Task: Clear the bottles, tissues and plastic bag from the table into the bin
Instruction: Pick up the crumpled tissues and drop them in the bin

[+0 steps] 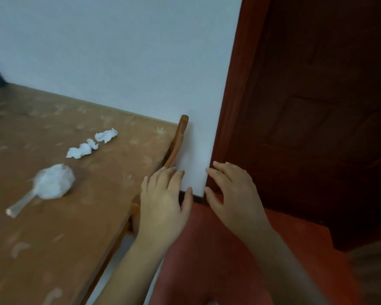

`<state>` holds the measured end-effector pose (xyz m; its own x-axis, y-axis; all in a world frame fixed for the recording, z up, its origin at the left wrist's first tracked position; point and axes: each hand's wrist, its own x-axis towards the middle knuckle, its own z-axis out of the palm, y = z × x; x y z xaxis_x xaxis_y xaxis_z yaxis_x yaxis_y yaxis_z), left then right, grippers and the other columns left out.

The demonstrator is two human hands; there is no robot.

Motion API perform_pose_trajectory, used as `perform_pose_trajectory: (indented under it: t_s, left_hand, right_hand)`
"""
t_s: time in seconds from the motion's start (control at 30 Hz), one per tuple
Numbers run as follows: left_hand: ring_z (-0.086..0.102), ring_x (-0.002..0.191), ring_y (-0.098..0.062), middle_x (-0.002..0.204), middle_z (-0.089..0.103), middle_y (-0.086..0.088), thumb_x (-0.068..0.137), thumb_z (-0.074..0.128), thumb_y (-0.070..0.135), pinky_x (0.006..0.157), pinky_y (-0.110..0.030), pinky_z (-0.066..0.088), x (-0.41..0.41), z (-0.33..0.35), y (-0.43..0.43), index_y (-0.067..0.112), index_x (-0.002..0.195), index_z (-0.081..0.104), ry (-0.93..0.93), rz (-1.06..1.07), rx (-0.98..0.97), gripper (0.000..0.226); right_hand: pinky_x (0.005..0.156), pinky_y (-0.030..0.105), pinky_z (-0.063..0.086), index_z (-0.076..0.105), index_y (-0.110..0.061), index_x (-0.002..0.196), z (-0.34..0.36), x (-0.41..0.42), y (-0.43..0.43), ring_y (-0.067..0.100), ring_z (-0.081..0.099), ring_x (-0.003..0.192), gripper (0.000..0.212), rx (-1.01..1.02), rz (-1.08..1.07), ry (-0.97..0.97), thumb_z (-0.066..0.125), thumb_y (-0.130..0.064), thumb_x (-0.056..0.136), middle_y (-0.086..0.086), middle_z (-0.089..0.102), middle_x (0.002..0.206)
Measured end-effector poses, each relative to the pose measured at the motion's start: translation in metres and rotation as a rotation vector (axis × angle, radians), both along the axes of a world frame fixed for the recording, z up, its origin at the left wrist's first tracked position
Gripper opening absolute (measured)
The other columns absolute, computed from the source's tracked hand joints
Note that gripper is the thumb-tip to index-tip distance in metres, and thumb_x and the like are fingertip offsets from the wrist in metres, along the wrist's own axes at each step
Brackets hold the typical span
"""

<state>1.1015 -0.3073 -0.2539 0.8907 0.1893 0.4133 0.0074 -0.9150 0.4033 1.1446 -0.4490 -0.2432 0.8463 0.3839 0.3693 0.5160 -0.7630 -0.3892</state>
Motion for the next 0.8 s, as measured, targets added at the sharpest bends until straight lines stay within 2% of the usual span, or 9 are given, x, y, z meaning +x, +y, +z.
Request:
perform_pose_trajectory:
  t_s: [0.13,0.27,0.4,0.5,0.63,0.8]
  left_hand:
    - [0.056,0.109,-0.035,0.11,0.065,-0.014,0.079,0.065,0.018,0.093,-0.058,0.04,0.023,0.004,0.004,0.006,0.11,0.063,-0.029,0.152,0.001,0.034]
    - [0.057,0.11,-0.036,0.108,0.066,-0.015,0.074,0.072,0.013,0.092,-0.057,0.039,0.041,-0.001,0.023,0.006,0.108,0.064,-0.03,0.303,-0.005,0.035]
    - [0.057,0.109,-0.035,0.109,0.066,-0.014,0.079,0.061,0.023,0.091,-0.056,0.04,0.064,-0.011,0.049,0.007,0.108,0.064,-0.025,0.397,0.008,0.034]
    - [0.057,0.109,-0.036,0.109,0.065,-0.015,0.076,0.07,0.016,0.091,-0.057,0.04,0.09,-0.018,0.071,0.005,0.108,0.064,-0.033,0.447,-0.012,0.034]
    - [0.057,0.109,-0.035,0.109,0.065,-0.015,0.08,0.055,0.027,0.09,-0.058,0.043,0.129,-0.026,0.112,0.004,0.109,0.063,-0.047,0.502,-0.034,0.037]
    - [0.058,0.106,-0.037,0.11,0.065,-0.017,0.074,0.073,0.011,0.087,-0.059,0.044,0.162,-0.04,0.163,0.002,0.109,0.063,-0.023,0.587,-0.067,0.037]
  right_hand:
    - [0.095,0.05,0.041,0.059,-0.009,0.113,0.01,0.049,0.009,0.029,0.051,0.114,0.036,-0.009,0.157,-0.015,0.065,-0.02,0.08,0.012,0.059,0.12]
    - [0.097,0.05,0.039,0.058,-0.011,0.115,0.01,0.083,0.031,0.029,0.05,0.115,0.036,0.008,0.294,0.008,0.063,-0.02,0.081,0.011,0.059,0.121]
    - [0.097,0.047,0.038,0.058,-0.011,0.115,0.005,0.119,0.062,0.028,0.049,0.117,0.035,0.025,0.381,0.013,0.062,-0.019,0.081,0.009,0.059,0.122]
    - [0.098,0.046,0.037,0.058,-0.013,0.115,0.0,0.148,0.089,0.027,0.047,0.118,0.034,0.011,0.431,0.004,0.061,-0.021,0.082,0.007,0.058,0.123]
    - [0.099,0.049,0.038,0.057,-0.013,0.116,-0.006,0.192,0.139,0.026,0.047,0.118,0.035,-0.014,0.504,0.013,0.061,-0.02,0.082,0.008,0.058,0.122]
    - [0.1,0.054,0.037,0.056,-0.016,0.118,-0.016,0.234,0.202,0.026,0.045,0.12,0.036,-0.071,0.595,0.034,0.06,-0.022,0.083,0.006,0.056,0.125]
